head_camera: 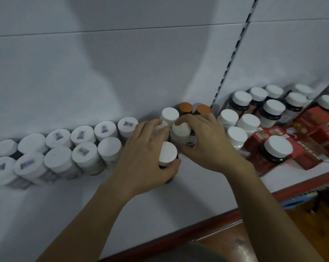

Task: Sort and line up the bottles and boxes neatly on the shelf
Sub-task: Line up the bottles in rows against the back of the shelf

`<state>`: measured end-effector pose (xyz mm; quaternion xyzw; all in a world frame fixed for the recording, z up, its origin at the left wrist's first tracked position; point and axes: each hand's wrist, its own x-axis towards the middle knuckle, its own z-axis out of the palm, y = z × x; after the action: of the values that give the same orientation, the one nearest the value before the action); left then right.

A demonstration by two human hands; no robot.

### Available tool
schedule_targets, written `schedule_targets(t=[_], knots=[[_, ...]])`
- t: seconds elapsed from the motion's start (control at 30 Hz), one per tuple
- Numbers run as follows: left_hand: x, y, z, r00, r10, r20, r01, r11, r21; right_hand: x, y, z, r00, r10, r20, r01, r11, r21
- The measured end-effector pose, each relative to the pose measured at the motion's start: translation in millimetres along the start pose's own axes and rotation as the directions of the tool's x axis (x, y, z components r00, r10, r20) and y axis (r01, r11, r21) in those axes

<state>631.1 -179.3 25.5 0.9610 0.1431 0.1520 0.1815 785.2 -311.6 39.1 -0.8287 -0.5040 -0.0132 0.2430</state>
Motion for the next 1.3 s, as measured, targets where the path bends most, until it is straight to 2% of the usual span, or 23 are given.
schedule_targets(t=[0.13, 0.2, 0.27, 0.4, 0.5, 0.6, 0.67, 0.87, 0.97, 1.3], knots=[[-9, 10, 7, 0.995, -0.072, -0.073, 0.068, 0.996, -0.049, 2, 9, -12, 1.0, -0.017, -0.02, 0.018, 0.998, 0.055], [-11, 12, 8, 0.99, -0.096, -0.102, 0.088, 0.993, -0.078, -4, 17, -24, 0.999, 0.035, -0.038, -0.026, 0.973, 0.228], [-12, 13, 9, 0.984, -0.134, -0.121, 0.12, 0.986, -0.112, -10, 23, -36, 0.998, 0.061, 0.035, -0.069, 0.935, 0.348], [-11, 17, 13, 0.976, -0.175, -0.133, 0.144, 0.966, -0.216, -13, 27, -38, 0.961, -0.021, 0.274, -0.019, 0.99, 0.142], [-13, 19, 14, 0.969, -0.193, -0.156, 0.158, 0.965, -0.209, -8, 30, -49, 0.925, -0.054, 0.375, 0.007, 0.992, 0.124], [-15, 20, 14, 0.958, -0.23, -0.173, 0.202, 0.965, -0.168, 15, 28, -62, 0.943, -0.095, 0.319, 0.058, 0.991, 0.121], [-14, 24, 11, 0.948, -0.29, -0.131, 0.274, 0.953, -0.126, 43, 25, -61, 0.948, -0.154, 0.279, 0.134, 0.987, 0.09], [-18, 32, 8, 0.924, -0.372, -0.086, 0.365, 0.927, -0.086, 101, 17, -28, 0.832, -0.272, 0.483, 0.33, 0.943, -0.038], [-24, 32, 10, 0.914, -0.393, -0.102, 0.385, 0.918, -0.092, 108, 16, -18, 0.811, -0.283, 0.513, 0.391, 0.913, -0.114], [-56, 36, 1, 0.859, -0.486, -0.164, 0.463, 0.872, -0.157, 111, -12, 0, 0.835, -0.374, 0.404, 0.415, 0.91, -0.016]])
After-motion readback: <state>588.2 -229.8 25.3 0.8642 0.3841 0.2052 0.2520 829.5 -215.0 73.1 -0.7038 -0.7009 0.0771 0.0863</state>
